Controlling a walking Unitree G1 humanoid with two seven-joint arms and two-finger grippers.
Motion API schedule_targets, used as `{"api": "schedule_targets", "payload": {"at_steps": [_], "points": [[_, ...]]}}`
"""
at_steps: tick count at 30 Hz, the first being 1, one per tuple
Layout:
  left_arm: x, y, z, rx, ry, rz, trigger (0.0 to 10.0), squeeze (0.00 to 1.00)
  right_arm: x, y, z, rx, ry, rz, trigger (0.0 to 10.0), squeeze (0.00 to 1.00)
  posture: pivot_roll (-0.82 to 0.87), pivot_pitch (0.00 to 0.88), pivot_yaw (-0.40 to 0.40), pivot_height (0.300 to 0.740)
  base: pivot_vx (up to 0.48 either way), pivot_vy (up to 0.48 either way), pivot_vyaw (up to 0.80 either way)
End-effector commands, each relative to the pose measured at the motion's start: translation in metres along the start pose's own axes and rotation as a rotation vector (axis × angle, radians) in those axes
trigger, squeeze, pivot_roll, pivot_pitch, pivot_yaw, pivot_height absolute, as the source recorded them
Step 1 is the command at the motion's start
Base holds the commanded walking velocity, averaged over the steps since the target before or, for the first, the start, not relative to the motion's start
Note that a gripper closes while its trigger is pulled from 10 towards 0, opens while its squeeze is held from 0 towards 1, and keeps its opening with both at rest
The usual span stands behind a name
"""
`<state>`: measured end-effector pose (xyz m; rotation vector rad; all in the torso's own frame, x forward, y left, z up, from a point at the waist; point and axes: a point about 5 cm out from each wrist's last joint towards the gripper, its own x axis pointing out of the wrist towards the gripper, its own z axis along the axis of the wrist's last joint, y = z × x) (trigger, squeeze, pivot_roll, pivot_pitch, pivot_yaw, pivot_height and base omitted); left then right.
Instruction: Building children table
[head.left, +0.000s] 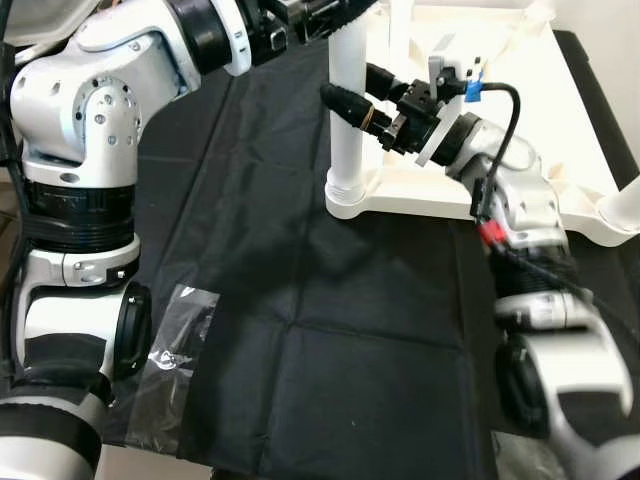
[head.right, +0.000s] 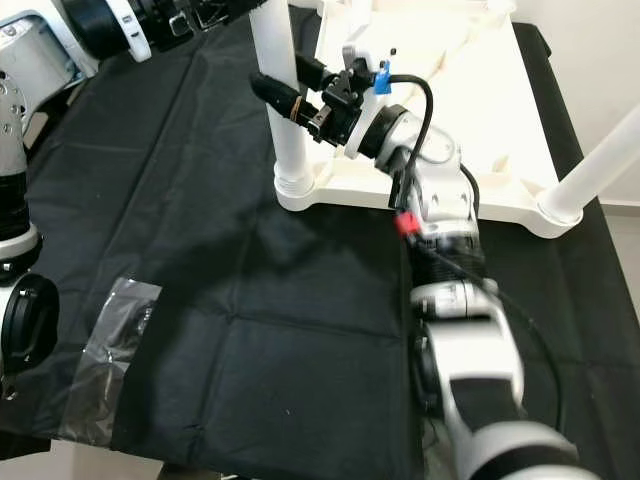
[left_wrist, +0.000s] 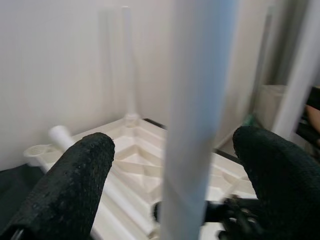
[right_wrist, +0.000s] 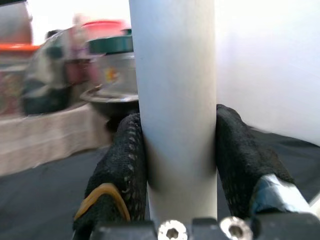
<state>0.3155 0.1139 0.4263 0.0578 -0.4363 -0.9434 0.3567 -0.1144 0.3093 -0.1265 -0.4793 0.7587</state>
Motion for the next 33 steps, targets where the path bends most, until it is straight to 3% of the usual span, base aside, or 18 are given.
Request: {"api": "schedule_targets", "payload": {"at_steps": [1, 2, 4, 7, 9, 11, 12, 13, 14, 16, 25, 33], "points": [[-0.003, 0.002, -0.001, 0.002, 0.008, -0.001, 10.0, 1.0, -0.006, 0.006, -0.022, 0.036, 0.107, -0.055, 0.0, 0.0, 0.07, 0.271, 0.022, 0.74, 0.0, 0.0, 0.0], [-0.003, 0.003, -0.004, -0.001, 0.012, 0.001, 10.0, 1.0, -0.009, 0.012, -0.027, 0.052, 0.113, -0.135, 0.0, 0.0, 0.06, 0.272, 0.022, 0.74, 0.0, 0.0, 0.0], [-0.003, 0.003, -0.004, -0.001, 0.012, 0.001, 10.0, 1.0, -0.009, 0.012, -0.027, 0.052, 0.113, -0.135, 0.0, 0.0, 0.06, 0.272, 0.022, 0.74, 0.0, 0.0, 0.0], [-0.001, 0.004, -0.009, -0.012, 0.017, 0.002, 10.0, 1.0, -0.022, 0.048, -0.046, 0.092, 0.163, -0.414, 0.0, 0.0, 0.06, 0.267, 0.023, 0.74, 0.0, 0.0, 0.0], [0.001, 0.004, -0.01, -0.016, 0.017, 0.0, 10.0, 1.0, -0.021, 0.066, -0.05, 0.099, 0.19, -0.44, 0.0, 0.0, 0.06, 0.267, 0.023, 0.74, 0.0, 0.0, 0.0], [0.001, 0.004, -0.01, -0.017, 0.018, -0.001, 10.0, 0.98, -0.02, 0.071, -0.05, 0.096, 0.203, -0.443, 0.0, 0.0, 0.06, 0.265, 0.026, 0.74, 0.0, 0.0, 0.0], [0.001, 0.004, -0.01, -0.018, 0.018, -0.003, 10.0, 0.71, -0.02, 0.073, -0.049, 0.094, 0.215, -0.46, 0.0, 0.0, 0.06, 0.263, 0.025, 0.74, 0.0, 0.0, 0.0], [0.001, 0.004, -0.01, -0.018, 0.018, -0.003, 10.0, 0.71, -0.02, 0.073, -0.049, 0.094, 0.215, -0.46, 0.0, 0.0, 0.06, 0.263, 0.025, 0.74, 0.0, 0.0, 0.0], [0.002, 0.003, -0.011, -0.019, 0.02, -0.006, 10.0, 0.11, -0.021, 0.075, -0.049, 0.086, 0.231, -0.484, 0.0, 0.0, 0.06, 0.262, 0.024, 0.74, 0.0, 0.0, 0.0], [0.003, 0.002, -0.011, -0.022, 0.022, -0.018, 10.0, 0.0, -0.021, 0.078, -0.049, 0.087, 0.25, -0.514, 0.0, 0.0, 0.06, 0.261, 0.027, 0.74, 0.0, 0.0, 0.0], [0.005, -0.005, -0.008, -0.054, -0.012, -0.099, 10.0, 0.0, -0.023, 0.08, -0.046, 0.102, 0.263, -0.571, 0.0, 0.0, 0.05, 0.256, 0.027, 0.74, 0.0, 0.0, 0.0], [0.005, -0.014, -0.005, -0.012, -0.017, -0.18, 10.0, 0.0, -0.024, 0.079, -0.042, 0.096, 0.272, -0.594, 0.0, 0.0, 0.05, 0.247, 0.027, 0.74, 0.0, 0.0, 0.0]]}}
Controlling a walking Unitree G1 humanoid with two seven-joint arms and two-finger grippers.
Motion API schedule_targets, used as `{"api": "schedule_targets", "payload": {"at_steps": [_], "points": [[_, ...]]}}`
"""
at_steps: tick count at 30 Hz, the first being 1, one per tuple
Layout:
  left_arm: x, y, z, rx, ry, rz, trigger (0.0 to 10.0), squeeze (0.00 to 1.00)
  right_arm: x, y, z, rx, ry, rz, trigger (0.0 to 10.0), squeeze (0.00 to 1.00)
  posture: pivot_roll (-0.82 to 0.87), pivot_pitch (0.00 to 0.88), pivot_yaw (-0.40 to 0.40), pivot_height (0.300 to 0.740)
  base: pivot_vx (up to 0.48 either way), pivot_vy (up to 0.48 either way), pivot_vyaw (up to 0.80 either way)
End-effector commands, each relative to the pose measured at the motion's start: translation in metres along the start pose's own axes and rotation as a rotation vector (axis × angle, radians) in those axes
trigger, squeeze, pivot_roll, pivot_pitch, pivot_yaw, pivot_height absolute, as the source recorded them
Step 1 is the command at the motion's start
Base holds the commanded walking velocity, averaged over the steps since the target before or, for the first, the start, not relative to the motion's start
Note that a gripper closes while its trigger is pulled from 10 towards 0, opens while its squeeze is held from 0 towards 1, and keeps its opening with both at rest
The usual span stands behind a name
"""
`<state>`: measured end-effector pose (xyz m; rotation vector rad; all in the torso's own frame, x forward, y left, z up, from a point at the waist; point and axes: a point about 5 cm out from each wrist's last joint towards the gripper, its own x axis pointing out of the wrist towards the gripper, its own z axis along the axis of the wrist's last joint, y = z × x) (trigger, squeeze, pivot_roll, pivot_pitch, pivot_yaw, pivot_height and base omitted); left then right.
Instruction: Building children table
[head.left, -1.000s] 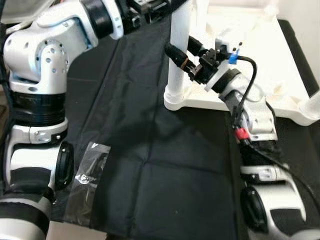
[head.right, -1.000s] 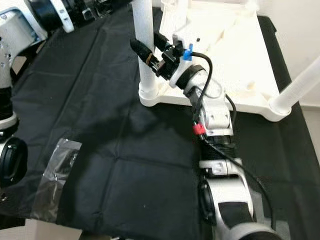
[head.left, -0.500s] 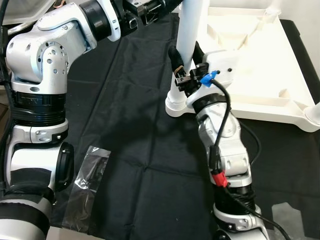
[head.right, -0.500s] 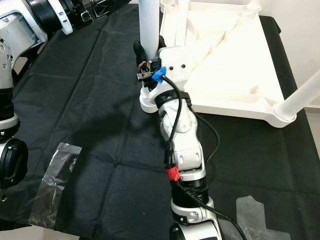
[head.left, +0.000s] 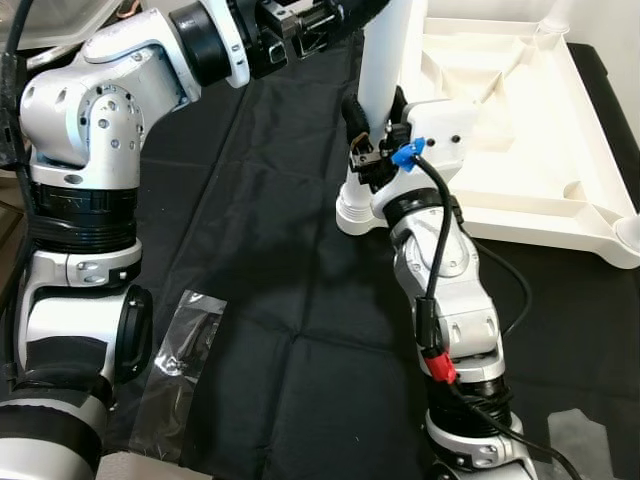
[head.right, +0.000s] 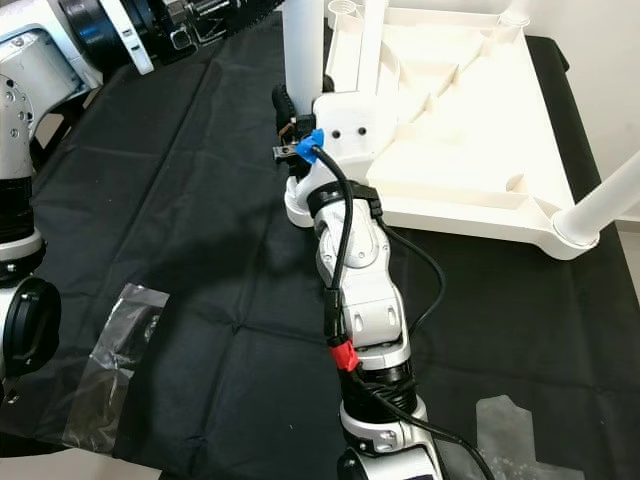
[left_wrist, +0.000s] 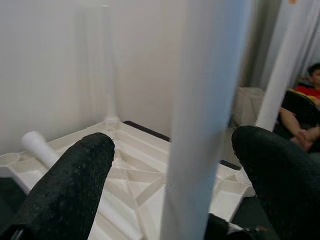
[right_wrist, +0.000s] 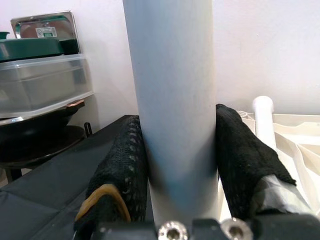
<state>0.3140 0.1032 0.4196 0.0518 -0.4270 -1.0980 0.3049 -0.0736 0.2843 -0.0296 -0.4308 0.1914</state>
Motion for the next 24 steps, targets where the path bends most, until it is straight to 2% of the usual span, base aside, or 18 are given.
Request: {"api": "schedule_targets", "payload": {"at_steps": [1, 7, 8, 10, 14, 15, 19, 24], "points": [[0.002, -0.007, 0.002, 0.047, 0.004, -0.037, 10.0, 0.0, -0.011, 0.004, -0.042, 0.056, 0.227, -0.022, 0.0, 0.0, 0.05, 0.247, 0.027, 0.74, 0.0, 0.0, 0.0], [0.01, -0.013, -0.001, 0.065, 0.013, -0.059, 10.0, 0.0, -0.011, 0.006, -0.041, 0.064, 0.229, -0.017, 0.0, 0.0, 0.05, 0.243, 0.027, 0.74, 0.0, 0.0, 0.0], [0.016, -0.018, -0.002, 0.061, 0.005, -0.078, 10.0, 0.0, -0.01, 0.007, -0.041, 0.067, 0.23, -0.014, 0.0, 0.0, 0.05, 0.241, 0.026, 0.74, 0.0, 0.0, 0.0], [0.016, -0.018, -0.002, 0.061, 0.005, -0.078, 10.0, 0.0, -0.01, 0.007, -0.041, 0.067, 0.23, -0.014, 0.0, 0.0, 0.05, 0.241, 0.026, 0.74, 0.0, 0.0, 0.0], [0.026, -0.03, 0.001, 0.055, -0.014, -0.107, 10.0, 0.0, -0.01, 0.008, -0.04, 0.071, 0.232, -0.011, 0.0, 0.0, 0.05, 0.24, 0.028, 0.74, 0.0, 0.0, 0.0], [0.03, -0.032, 0.001, 0.049, -0.015, -0.107, 0.0, 0.0, -0.01, 0.008, -0.04, 0.073, 0.232, -0.01, 0.0, 0.0, 0.05, 0.24, 0.028, 0.74, 0.0, 0.0, 0.0], [0.035, -0.032, 0.0, 0.04, -0.01, -0.11, 0.0, 0.0, -0.01, 0.009, -0.039, 0.077, 0.232, -0.009, 0.0, 0.0, 0.04, 0.24, 0.029, 0.74, 0.0, 0.0, 0.0], [0.033, -0.03, 0.0, 0.04, -0.009, -0.111, 0.0, 0.0, -0.009, 0.009, -0.037, 0.079, 0.228, -0.005, 0.0, 0.0, 0.04, 0.24, 0.029, 0.74, 0.0, 0.0, 0.0]]}}
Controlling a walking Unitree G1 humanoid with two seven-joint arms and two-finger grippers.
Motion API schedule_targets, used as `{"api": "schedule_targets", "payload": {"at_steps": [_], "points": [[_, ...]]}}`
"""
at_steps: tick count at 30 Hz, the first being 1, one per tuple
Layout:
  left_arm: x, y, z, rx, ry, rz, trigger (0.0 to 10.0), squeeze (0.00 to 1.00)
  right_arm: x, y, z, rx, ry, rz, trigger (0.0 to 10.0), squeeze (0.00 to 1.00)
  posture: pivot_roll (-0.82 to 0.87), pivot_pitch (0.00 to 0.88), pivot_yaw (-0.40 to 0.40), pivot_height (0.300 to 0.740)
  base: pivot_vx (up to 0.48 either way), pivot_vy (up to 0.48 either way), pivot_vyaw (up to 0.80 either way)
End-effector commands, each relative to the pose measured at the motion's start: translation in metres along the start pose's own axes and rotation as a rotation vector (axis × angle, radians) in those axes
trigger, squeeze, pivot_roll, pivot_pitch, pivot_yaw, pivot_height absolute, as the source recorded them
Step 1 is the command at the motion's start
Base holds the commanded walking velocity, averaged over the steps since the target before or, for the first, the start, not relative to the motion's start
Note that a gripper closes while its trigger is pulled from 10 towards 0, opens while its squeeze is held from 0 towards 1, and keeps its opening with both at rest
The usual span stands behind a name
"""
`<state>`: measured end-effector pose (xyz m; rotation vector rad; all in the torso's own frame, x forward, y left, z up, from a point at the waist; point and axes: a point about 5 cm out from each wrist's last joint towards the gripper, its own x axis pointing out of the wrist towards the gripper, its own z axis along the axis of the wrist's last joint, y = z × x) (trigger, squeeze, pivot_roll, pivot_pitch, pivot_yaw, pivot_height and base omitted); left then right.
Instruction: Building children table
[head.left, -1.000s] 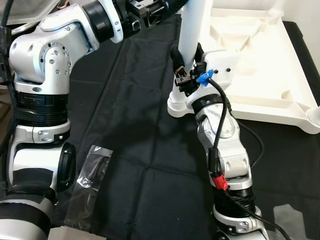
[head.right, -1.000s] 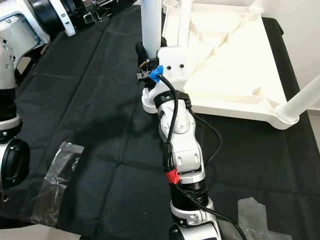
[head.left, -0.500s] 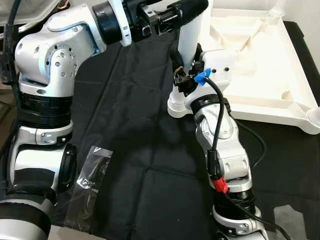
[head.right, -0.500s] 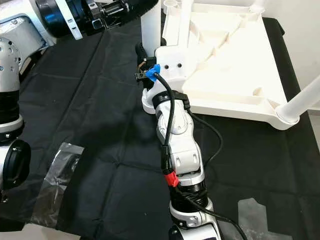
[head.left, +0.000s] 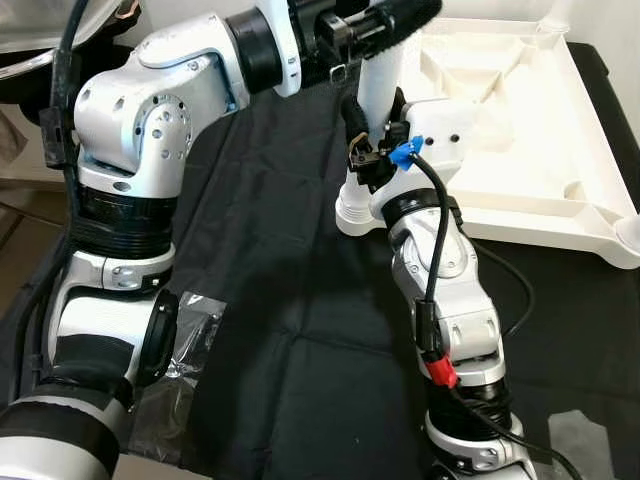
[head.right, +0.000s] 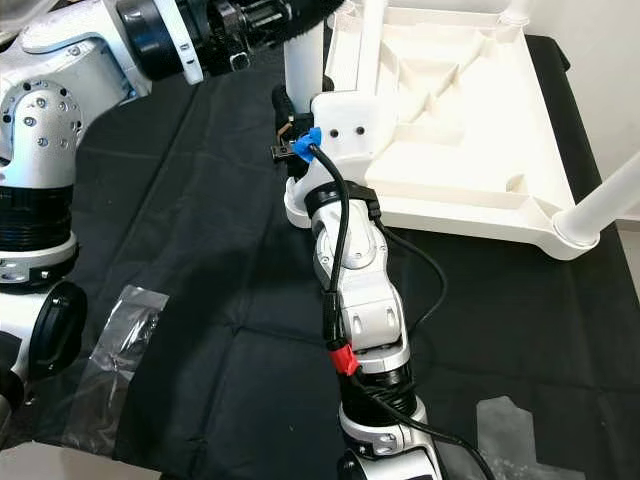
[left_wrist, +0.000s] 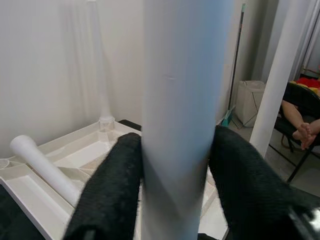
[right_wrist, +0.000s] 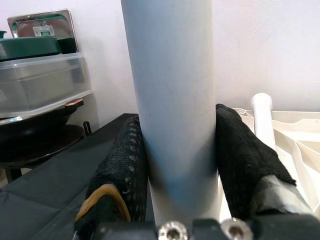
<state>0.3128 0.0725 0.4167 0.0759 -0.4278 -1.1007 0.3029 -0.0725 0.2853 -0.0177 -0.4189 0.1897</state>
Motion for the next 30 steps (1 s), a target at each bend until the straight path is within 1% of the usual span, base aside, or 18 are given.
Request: {"api": "schedule_targets", "payload": {"at_steps": [1, 2, 5, 6, 10, 11, 12, 13, 14, 16, 19, 20, 21, 23, 26, 27, 29, 30], "points": [[0.005, -0.012, 0.008, 0.023, -0.018, -0.099, 0.0, 0.0, -0.007, 0.007, -0.038, 0.068, 0.215, 0.006, 0.0, 0.0, 0.04, 0.241, 0.03, 0.74, 0.0, 0.0, 0.0], [0.002, -0.011, 0.008, 0.025, -0.015, -0.092, 0.0, 0.0, -0.007, 0.007, -0.037, 0.063, 0.212, 0.018, 6.9, 0.0, 0.04, 0.242, 0.03, 0.74, 0.0, 0.0, 0.0], [0.0, -0.01, 0.008, 0.026, -0.013, -0.087, 0.0, 0.0, -0.006, 0.007, -0.036, 0.059, 0.21, 0.027, 6.9, 0.0, 0.04, 0.242, 0.03, 0.74, 0.0, 0.0, 0.0], [-0.002, -0.008, 0.008, 0.027, -0.011, -0.081, 0.0, 0.0, -0.006, 0.007, -0.035, 0.059, 0.205, 0.036, 10.0, 0.0, 0.04, 0.241, 0.028, 0.74, 0.0, 0.0, 0.0], [-0.004, -0.007, 0.007, 0.027, -0.009, -0.075, 0.0, 0.0, -0.006, 0.008, -0.032, 0.067, 0.187, 0.055, 10.0, 0.0, 0.03, 0.24, 0.027, 0.74, 0.0, 0.0, 0.0], [-0.006, -0.006, 0.006, 0.026, -0.006, -0.071, 0.0, 0.0, -0.004, 0.004, -0.026, 0.103, 0.148, 0.111, 10.0, 1.0, 0.03, 0.24, 0.026, 0.74, 0.0, 0.0, 0.0], [-0.006, -0.006, 0.006, 0.026, -0.006, -0.071, 0.0, 0.0, -0.004, 0.004, -0.026, 0.103, 0.148, 0.111, 10.0, 1.0, 0.03, 0.24, 0.026, 0.74, 0.0, 0.0, 0.0], [-0.006, -0.006, 0.004, 0.025, -0.003, -0.068, 0.0, 0.0, -0.001, -0.002, -0.017, 0.129, 0.091, 0.23, 10.0, 1.0, 0.03, 0.242, 0.026, 0.74, 0.0, 0.0, 0.0], [-0.006, -0.006, 0.004, 0.025, -0.003, -0.068, 0.0, 0.0, -0.001, -0.002, -0.017, 0.129, 0.091, 0.23, 10.0, 1.0, 0.03, 0.242, 0.026, 0.74, 0.0, 0.0, 0.0], [-0.001, -0.01, -0.001, 0.022, 0.002, -0.07, 0.0, 0.0, 0.008, -0.037, 0.006, 0.099, 0.005, 0.53, 10.0, 1.0, 0.03, 0.244, 0.03, 0.74, 0.0, 0.0, 0.0], [0.001, -0.011, -0.002, 0.021, 0.003, -0.071, 0.0, 0.0, 0.011, -0.049, 0.015, 0.078, -0.009, 0.609, 10.0, 1.0, 0.03, 0.244, 0.03, 0.74, 0.0, 0.0, 0.0], [0.002, -0.012, -0.002, 0.021, 0.004, -0.073, 0.0, 0.0, 0.014, -0.062, 0.023, 0.006, -0.021, 0.675, 10.0, 1.0, 0.03, 0.244, 0.029, 0.74, 0.0, 0.0, 0.0], [0.002, -0.012, -0.002, 0.021, 0.004, -0.073, 0.0, 0.0, 0.014, -0.062, 0.023, 0.006, -0.021, 0.675, 10.0, 1.0, 0.03, 0.244, 0.029, 0.74, 0.0, 0.0, 0.0], [0.0, -0.012, -0.002, 0.02, 0.002, -0.078, 0.0, 0.0, 0.019, -0.08, 0.033, -0.074, -0.016, 0.85, 10.0, 1.0, 0.03, 0.247, 0.033, 0.74, 0.0, 0.0, 0.0], [-0.002, -0.012, 0.0, 0.019, 0.001, -0.081, 0.0, 0.0, 0.024, -0.086, 0.037, -0.098, 0.001, 0.934, 10.0, 1.0, 0.04, 0.246, 0.033, 0.74, 0.0, 0.0, 0.0], [-0.005, -0.011, 0.0, 0.019, 0.0, -0.084, 0.0, 0.0, 0.028, -0.088, 0.039, -0.105, 0.015, 0.994, 10.0, 0.55, 0.04, 0.247, 0.034, 0.74, 0.0, 0.0, 0.0], [-0.007, -0.01, 0.001, 0.019, -0.001, -0.086, 0.0, 0.0, 0.032, -0.09, 0.04, -0.109, 0.023, 1.024, 10.0, 0.55, 0.04, 0.246, 0.034, 0.74, 0.0, 0.0, 0.0], [-0.008, -0.01, 0.001, 0.019, -0.001, -0.087, 0.0, 0.0, 0.036, -0.09, 0.041, -0.115, 0.032, 1.046, 10.0, 0.0, 0.04, 0.247, 0.035, 0.74, 0.0, 0.0, 0.0]]}}
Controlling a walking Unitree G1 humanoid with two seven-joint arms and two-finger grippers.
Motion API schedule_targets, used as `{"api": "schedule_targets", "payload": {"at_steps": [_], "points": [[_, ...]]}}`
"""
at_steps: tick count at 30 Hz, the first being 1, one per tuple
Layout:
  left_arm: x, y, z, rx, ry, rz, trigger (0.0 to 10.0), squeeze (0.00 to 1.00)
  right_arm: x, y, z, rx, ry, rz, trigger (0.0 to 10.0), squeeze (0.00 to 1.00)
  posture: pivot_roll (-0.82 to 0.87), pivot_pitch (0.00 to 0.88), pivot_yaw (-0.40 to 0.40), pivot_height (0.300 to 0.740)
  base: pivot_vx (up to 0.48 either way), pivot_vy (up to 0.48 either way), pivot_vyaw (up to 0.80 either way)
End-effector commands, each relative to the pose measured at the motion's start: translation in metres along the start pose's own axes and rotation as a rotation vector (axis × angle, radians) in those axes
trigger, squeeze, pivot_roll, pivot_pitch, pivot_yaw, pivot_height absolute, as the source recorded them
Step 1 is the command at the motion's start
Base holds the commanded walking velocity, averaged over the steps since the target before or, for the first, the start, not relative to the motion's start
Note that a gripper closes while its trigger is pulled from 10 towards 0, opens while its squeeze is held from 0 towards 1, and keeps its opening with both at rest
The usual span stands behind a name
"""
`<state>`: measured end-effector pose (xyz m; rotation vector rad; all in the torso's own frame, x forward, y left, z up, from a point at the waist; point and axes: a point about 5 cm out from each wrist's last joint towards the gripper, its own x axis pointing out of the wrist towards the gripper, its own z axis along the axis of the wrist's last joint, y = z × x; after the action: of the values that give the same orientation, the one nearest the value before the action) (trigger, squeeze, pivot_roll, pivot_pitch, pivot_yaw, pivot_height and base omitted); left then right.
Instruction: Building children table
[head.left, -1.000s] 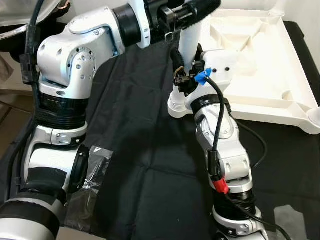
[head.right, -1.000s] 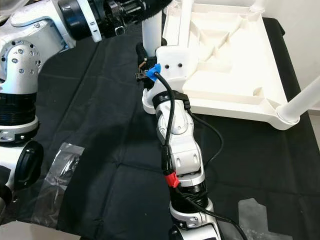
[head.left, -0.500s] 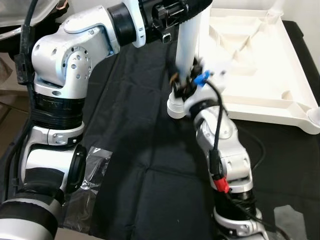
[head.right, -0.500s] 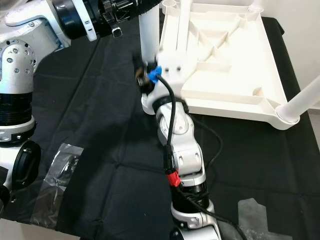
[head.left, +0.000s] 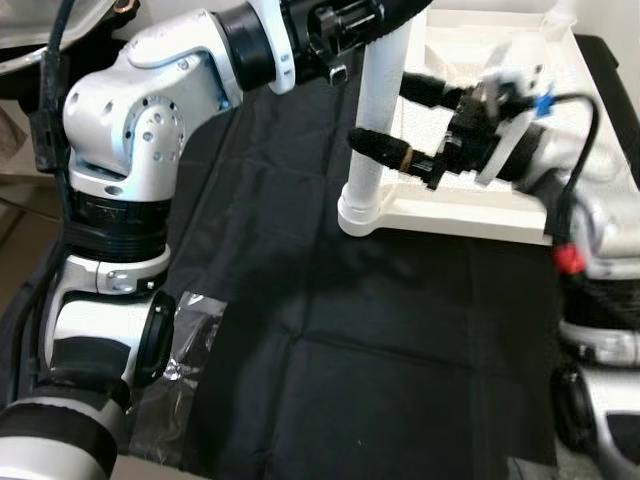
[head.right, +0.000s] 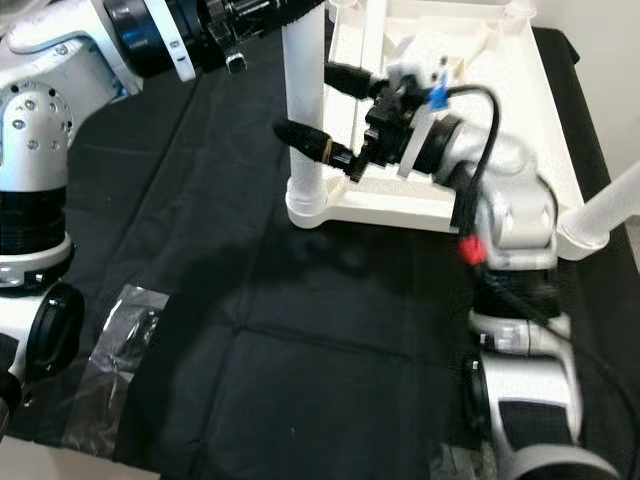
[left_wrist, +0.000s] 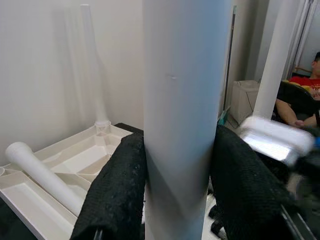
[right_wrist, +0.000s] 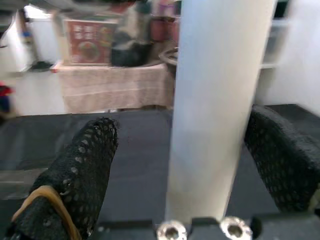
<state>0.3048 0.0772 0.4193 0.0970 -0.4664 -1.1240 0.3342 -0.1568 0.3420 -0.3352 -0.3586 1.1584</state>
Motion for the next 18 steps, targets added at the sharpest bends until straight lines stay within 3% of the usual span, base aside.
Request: {"api": "schedule_targets", "payload": {"at_steps": [1, 2, 3, 4, 18], "points": [[-0.001, -0.006, -0.005, -0.013, 0.022, -0.061, 0.0, 0.0, 0.005, -0.006, 0.003, -0.018, 0.002, 0.043, 10.0, 0.0, 0.05, 0.248, 0.035, 0.74, 0.0, 0.0, 0.0], [-0.001, -0.006, -0.005, -0.013, 0.022, -0.061, 0.0, 0.0, 0.005, -0.006, 0.003, -0.018, 0.002, 0.043, 10.0, 0.0, 0.05, 0.248, 0.035, 0.74, 0.0, 0.0, 0.0], [0.001, -0.006, -0.005, -0.014, 0.022, -0.062, 0.0, 0.0, 0.009, -0.012, 0.006, -0.009, -0.016, 0.061, 3.8, 0.0, 0.05, 0.248, 0.035, 0.74, 0.0, 0.0, 0.0], [0.003, -0.007, -0.005, -0.014, 0.022, -0.064, 0.0, 0.0, 0.013, -0.016, 0.008, -0.002, -0.028, 0.085, 0.0, 0.0, 0.05, 0.251, 0.035, 0.74, 0.0, 0.0, 0.0], [0.0, -0.007, -0.001, -0.014, 0.021, -0.074, 0.0, 0.0, 0.017, -0.017, 0.001, -0.004, -0.02, 0.182, 0.0, 0.0, 0.06, 0.247, 0.033, 0.74, 0.0, 0.0, 0.0]]}}
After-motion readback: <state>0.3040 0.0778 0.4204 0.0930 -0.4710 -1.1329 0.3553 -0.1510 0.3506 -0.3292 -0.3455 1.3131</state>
